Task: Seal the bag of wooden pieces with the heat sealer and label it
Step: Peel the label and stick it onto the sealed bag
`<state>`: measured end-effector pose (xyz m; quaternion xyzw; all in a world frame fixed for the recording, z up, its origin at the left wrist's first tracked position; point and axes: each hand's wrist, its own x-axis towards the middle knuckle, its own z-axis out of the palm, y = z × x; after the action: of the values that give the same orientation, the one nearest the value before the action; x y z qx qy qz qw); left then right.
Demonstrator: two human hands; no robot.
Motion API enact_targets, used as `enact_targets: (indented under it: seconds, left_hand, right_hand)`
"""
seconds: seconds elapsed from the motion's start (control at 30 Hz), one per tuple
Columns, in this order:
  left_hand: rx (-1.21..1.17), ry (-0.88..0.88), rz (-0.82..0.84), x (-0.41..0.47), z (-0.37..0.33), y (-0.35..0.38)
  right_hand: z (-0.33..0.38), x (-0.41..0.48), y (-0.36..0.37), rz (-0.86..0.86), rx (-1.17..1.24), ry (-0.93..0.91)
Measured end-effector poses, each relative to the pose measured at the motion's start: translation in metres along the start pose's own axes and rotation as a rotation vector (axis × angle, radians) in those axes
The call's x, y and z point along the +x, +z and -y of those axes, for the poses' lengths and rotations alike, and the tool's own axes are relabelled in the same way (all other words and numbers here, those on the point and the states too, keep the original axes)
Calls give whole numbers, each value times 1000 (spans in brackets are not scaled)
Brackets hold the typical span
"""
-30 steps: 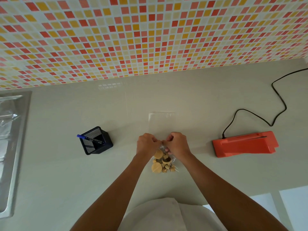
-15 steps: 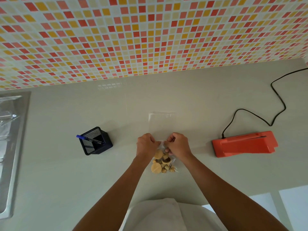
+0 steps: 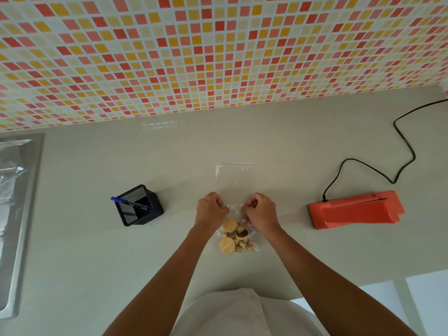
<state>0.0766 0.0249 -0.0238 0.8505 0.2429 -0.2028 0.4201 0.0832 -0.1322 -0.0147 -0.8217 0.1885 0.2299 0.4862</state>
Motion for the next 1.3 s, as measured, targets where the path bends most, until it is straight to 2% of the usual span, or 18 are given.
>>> enact_targets:
  seconds: [0.37,0.67,1.3]
  left_hand:
    - [50,38,1,-5,-2,2]
    - [92,-2,-29,-8,-6,-2]
    - [187,72,-3,-12,-4,-1]
  right_hand:
    - [-4,2,2,39,-29,-29]
    - [-6,5,7,-34,-86,-51]
    - [-6,3,5,-13,-44,-54]
